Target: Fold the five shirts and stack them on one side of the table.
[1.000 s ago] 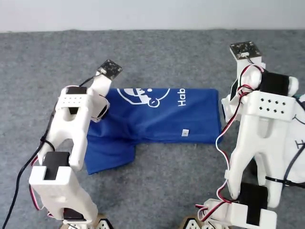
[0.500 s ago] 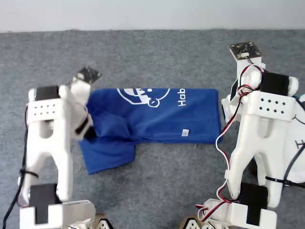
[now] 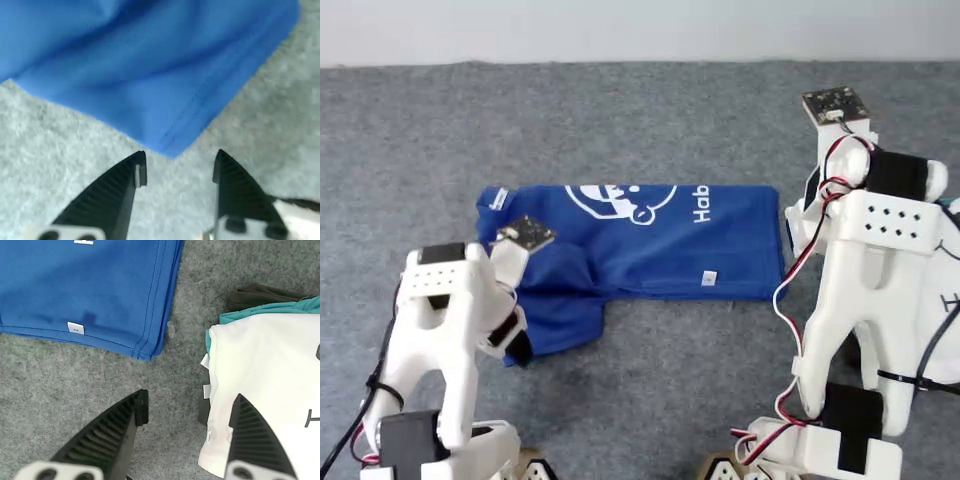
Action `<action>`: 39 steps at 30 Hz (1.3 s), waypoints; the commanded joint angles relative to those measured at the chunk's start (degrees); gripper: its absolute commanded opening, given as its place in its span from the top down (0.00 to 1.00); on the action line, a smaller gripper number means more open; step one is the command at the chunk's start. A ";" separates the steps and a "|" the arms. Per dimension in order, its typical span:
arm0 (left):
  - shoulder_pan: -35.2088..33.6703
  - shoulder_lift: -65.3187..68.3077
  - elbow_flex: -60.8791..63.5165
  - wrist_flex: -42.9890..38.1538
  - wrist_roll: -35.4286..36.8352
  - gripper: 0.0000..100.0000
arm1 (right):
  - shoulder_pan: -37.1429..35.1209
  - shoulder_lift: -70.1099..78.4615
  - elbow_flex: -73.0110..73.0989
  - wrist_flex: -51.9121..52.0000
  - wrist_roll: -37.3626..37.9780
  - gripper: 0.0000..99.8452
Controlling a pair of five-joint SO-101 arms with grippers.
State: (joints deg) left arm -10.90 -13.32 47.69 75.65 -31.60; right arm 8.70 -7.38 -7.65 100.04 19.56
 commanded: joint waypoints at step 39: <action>0.00 -0.79 -13.14 -10.64 -0.70 0.98 | 0.40 -3.30 -0.09 1.27 0.26 0.73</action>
State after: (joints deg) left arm -10.99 -13.93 37.14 67.21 -31.60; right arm 8.70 -7.38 -7.65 100.04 19.56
